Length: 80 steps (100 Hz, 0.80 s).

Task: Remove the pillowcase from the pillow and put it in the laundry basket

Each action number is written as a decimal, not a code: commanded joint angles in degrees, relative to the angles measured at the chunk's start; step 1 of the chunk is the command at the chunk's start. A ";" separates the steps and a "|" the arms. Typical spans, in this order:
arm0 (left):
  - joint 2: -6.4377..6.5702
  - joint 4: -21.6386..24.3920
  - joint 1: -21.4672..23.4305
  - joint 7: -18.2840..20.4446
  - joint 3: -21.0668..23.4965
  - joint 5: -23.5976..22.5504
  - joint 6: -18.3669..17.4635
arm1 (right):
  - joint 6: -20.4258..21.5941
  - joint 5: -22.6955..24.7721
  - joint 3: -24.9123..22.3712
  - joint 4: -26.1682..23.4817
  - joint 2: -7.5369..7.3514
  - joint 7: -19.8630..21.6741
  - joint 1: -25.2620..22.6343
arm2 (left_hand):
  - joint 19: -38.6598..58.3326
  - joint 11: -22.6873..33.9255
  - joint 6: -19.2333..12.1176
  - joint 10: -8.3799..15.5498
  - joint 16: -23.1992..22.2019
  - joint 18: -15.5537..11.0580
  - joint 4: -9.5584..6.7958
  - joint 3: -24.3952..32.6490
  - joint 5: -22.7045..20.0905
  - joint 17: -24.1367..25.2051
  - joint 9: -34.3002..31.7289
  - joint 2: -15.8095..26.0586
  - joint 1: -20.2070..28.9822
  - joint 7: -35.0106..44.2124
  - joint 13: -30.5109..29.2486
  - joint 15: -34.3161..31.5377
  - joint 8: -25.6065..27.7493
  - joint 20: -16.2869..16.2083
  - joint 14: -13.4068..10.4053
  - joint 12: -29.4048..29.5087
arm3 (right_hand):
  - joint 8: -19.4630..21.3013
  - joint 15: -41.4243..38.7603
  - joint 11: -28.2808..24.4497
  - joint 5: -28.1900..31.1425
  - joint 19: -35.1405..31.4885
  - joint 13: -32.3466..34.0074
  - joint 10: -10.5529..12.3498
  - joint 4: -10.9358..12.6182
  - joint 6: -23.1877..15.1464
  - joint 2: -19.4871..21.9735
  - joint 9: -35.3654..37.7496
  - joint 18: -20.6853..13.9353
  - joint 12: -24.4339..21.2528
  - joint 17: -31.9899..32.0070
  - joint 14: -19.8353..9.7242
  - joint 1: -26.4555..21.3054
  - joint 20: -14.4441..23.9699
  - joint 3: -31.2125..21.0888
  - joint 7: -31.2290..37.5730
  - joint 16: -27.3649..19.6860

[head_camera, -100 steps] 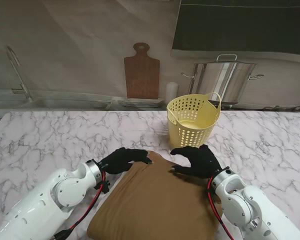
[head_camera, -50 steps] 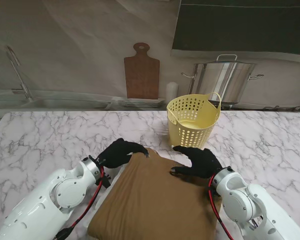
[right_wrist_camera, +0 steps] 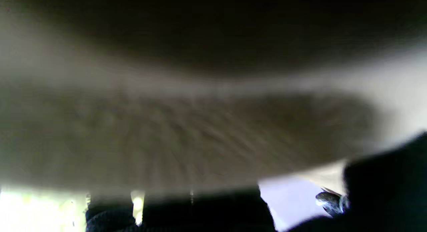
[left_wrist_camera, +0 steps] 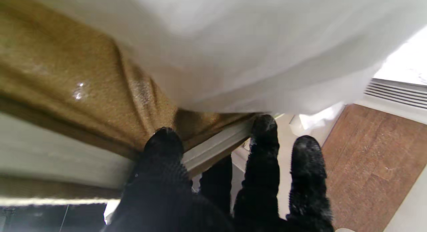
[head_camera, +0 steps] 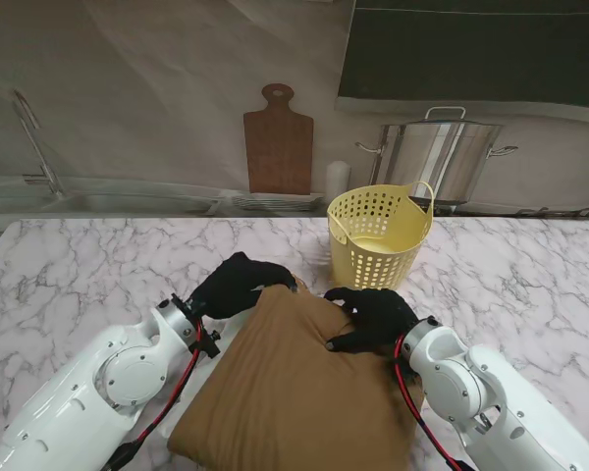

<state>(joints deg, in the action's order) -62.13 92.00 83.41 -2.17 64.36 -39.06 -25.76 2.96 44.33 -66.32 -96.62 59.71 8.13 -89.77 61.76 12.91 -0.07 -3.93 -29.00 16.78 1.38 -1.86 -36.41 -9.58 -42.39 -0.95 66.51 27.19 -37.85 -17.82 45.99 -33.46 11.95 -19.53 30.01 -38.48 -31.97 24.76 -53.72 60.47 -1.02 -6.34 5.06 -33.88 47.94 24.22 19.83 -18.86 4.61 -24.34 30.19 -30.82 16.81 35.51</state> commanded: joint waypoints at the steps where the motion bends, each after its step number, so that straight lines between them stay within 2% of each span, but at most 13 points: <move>1: -0.51 0.48 -0.40 -0.01 -0.13 0.13 -0.51 | 0.97 -0.17 0.70 1.32 1.07 -0.46 0.41 | -16.21 0.36 0.26 1.61 -0.65 -0.60 0.00 0.43 -0.77 0.25 -0.61 2.99 3.90 1.70 -0.72 0.16 1.65 -0.78 -1.67 -0.39 | 1.87 -14.28 -10.42 7.31 -5.71 8.04 5.03 3.32 -4.30 -1.03 8.80 -1.59 6.32 -4.34 -10.05 -10.60 3.18 -3.47 5.81 4.83; 4: -0.53 0.55 -0.37 -0.18 -0.09 -0.01 -0.65 | 1.34 -0.71 0.96 1.62 1.15 -0.66 0.68 | -16.22 0.30 0.20 1.63 -0.65 -0.61 -0.01 0.46 -0.73 0.29 -0.50 3.03 3.90 1.58 -0.67 0.19 1.59 -0.76 -1.61 -0.35 | 2.01 -19.46 -12.61 14.35 -8.68 11.81 5.70 0.19 -6.82 -1.61 15.32 -2.93 9.49 -7.23 -10.96 -13.86 3.94 -8.33 10.56 4.32; 6: -0.53 0.62 -0.34 -0.25 -0.04 -0.07 -0.71 | 1.36 -1.29 1.16 1.76 1.24 -0.89 0.78 | -16.21 0.30 0.21 1.65 -0.64 -0.62 0.01 0.42 -0.72 0.27 -0.50 2.97 3.88 1.51 -0.63 0.22 1.55 -0.75 -1.68 -0.34 | -2.99 -21.64 -13.23 15.86 -10.19 13.49 5.76 -1.23 -8.26 -1.67 17.91 -3.36 10.80 -8.47 -11.19 -14.64 3.79 -12.10 16.63 3.42; 8: -0.53 0.68 -0.30 -0.28 0.02 -0.10 -0.77 | 1.40 -1.74 1.35 1.96 1.35 -1.39 0.87 | -16.22 0.27 0.11 1.61 -0.65 -0.64 0.02 0.41 -0.70 0.30 -0.47 2.93 3.87 1.42 -0.70 0.19 1.49 -0.73 -1.66 -0.32 | -9.31 -24.64 -14.45 16.03 -12.18 14.98 5.57 -2.38 -10.29 -1.66 20.49 -4.35 11.88 -10.16 -11.61 -16.25 3.65 -14.36 27.21 3.47; 9: -0.53 0.72 -0.28 -0.30 0.05 -0.12 -0.80 | 1.46 -1.89 1.42 2.06 1.41 -1.62 0.93 | -16.22 0.25 0.07 1.58 -0.65 -0.64 0.02 0.41 -0.71 0.30 -0.43 2.95 3.85 1.39 -0.70 0.20 1.45 -0.73 -1.67 -0.30 | -10.47 -25.93 -14.88 16.38 -12.86 15.23 5.30 -2.64 -11.21 -1.65 21.23 -4.59 12.26 -10.76 -11.84 -16.84 3.66 -14.86 30.16 3.77; 13: -0.53 0.83 -0.22 -0.38 0.21 -0.24 -0.87 | 1.80 -1.93 1.50 2.18 1.48 -2.06 1.05 | -16.23 0.19 0.10 1.62 -0.64 -0.59 0.01 0.42 -0.72 0.36 -0.35 3.00 3.83 1.23 -0.61 0.25 1.32 -0.70 -1.68 -0.25 | -10.81 -29.85 -16.07 19.74 -14.84 15.62 3.63 -3.11 -13.80 -0.88 22.73 -5.38 13.91 -12.41 -12.86 -17.73 3.79 -16.59 35.21 4.82; 19: -0.49 1.02 -0.12 -0.30 0.54 -0.38 -0.91 | 2.05 -1.35 1.28 2.03 1.56 -2.91 0.93 | -16.24 0.14 -0.01 1.64 -0.63 -0.63 0.03 0.40 -0.76 0.41 -0.30 2.98 3.79 1.04 -0.59 0.28 1.14 -0.66 -1.71 -0.19 | -8.83 -34.46 -17.47 23.55 -16.48 15.71 1.47 -3.04 -16.08 0.58 23.57 -5.63 17.40 -13.28 -14.26 -18.65 3.29 -18.49 38.45 5.22; 29: -0.42 1.39 0.20 -0.17 1.29 -0.63 -0.95 | 2.62 0.64 0.27 1.18 1.73 -5.08 0.26 | -16.30 0.02 -0.23 1.76 -0.60 -0.66 0.05 0.35 -0.96 0.51 -0.17 2.95 3.65 0.74 -0.48 0.37 0.71 -0.60 -1.68 -0.07 | -3.57 -36.99 -17.63 24.04 -17.29 15.65 0.50 -3.03 -17.92 1.93 23.30 -5.64 21.62 -13.27 -14.77 -19.23 2.18 -19.61 38.52 4.09; 42: -0.23 2.13 1.10 -0.05 2.81 -1.68 -1.17 | 4.44 4.05 -2.03 -1.31 1.94 -8.46 -1.44 | -16.47 -0.32 -0.16 1.66 -0.47 -0.54 0.06 0.38 -1.24 0.61 0.10 2.69 3.70 -0.45 -0.25 0.64 -1.09 -0.45 -1.57 0.25 | -0.76 -38.46 -18.48 23.67 -17.25 15.59 0.00 -3.51 -19.58 2.88 22.89 -6.09 23.14 -13.49 -15.04 -20.01 1.69 -19.68 39.20 4.24; 54: 0.01 2.74 2.20 0.19 4.63 -2.92 -1.17 | 6.58 7.20 -4.21 -4.25 2.19 -12.24 -3.26 | -16.60 -0.99 0.45 1.41 -0.23 -0.52 0.08 0.42 -1.52 0.68 1.02 2.14 4.01 -3.09 0.12 1.01 -5.80 -0.30 -1.58 0.80 | 0.65 -38.79 -18.79 23.63 -17.04 15.58 -0.08 -3.78 -21.10 3.53 22.56 -6.54 23.82 -13.61 -15.06 -20.39 1.36 -19.69 39.33 4.20; 57: 0.08 2.79 2.42 0.33 5.08 -3.30 -1.08 | 7.10 8.06 -4.67 -4.89 2.23 -13.22 -3.62 | -16.75 -1.43 0.81 -0.35 -0.16 -0.44 0.07 0.47 -0.99 0.80 1.77 2.02 4.24 -3.94 0.27 1.13 -7.04 -0.21 -1.49 1.05 | 0.74 -38.80 -18.81 23.62 -17.02 15.58 -0.08 -3.78 -21.14 3.63 22.53 -6.54 23.88 -13.61 -15.06 -20.49 1.33 -19.73 39.32 4.19; 66: 0.24 2.73 2.95 0.56 6.44 -4.13 -0.52 | 8.64 10.06 -5.95 -6.80 2.34 -15.56 -4.60 | -17.10 -2.42 1.46 -0.98 0.04 -0.49 0.08 0.26 2.53 1.04 3.64 1.40 3.81 -7.09 1.08 1.53 -10.18 -0.01 -1.15 1.57 | 1.60 -38.83 -18.88 23.48 -16.81 15.57 -0.08 -3.98 -21.68 3.93 22.43 -6.62 24.15 -13.62 -15.06 -20.69 1.10 -19.62 39.42 4.12; 80: 0.31 2.28 3.74 0.53 8.58 -4.79 0.56 | 10.45 12.43 -6.97 -8.62 2.43 -18.44 -5.55 | -17.68 -3.99 2.87 -2.17 0.37 -0.51 -0.04 0.11 8.90 1.41 6.98 1.38 0.14 -14.12 2.50 2.13 -15.32 0.22 -0.84 2.36 | 2.28 -38.82 -18.92 23.56 -16.61 15.56 -0.01 -4.18 -22.25 4.32 22.30 -6.88 24.41 -13.69 -14.98 -20.89 0.86 -19.58 39.45 4.06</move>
<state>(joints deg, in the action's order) -62.28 94.84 86.83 -2.23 71.83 -43.55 -26.31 12.65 55.96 -72.97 -103.83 62.06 -8.95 -95.03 61.76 9.99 -0.09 -1.72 -29.02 16.61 1.40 -1.87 -30.47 -9.52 -37.57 -1.00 66.18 15.65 -36.40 -16.36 32.62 -33.47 11.42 -18.16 27.37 -70.02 -43.45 43.30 -69.34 71.10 -1.98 -13.70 -4.17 -35.79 66.52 19.19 41.54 -32.48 0.04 -34.06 31.60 -39.57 46.66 36.57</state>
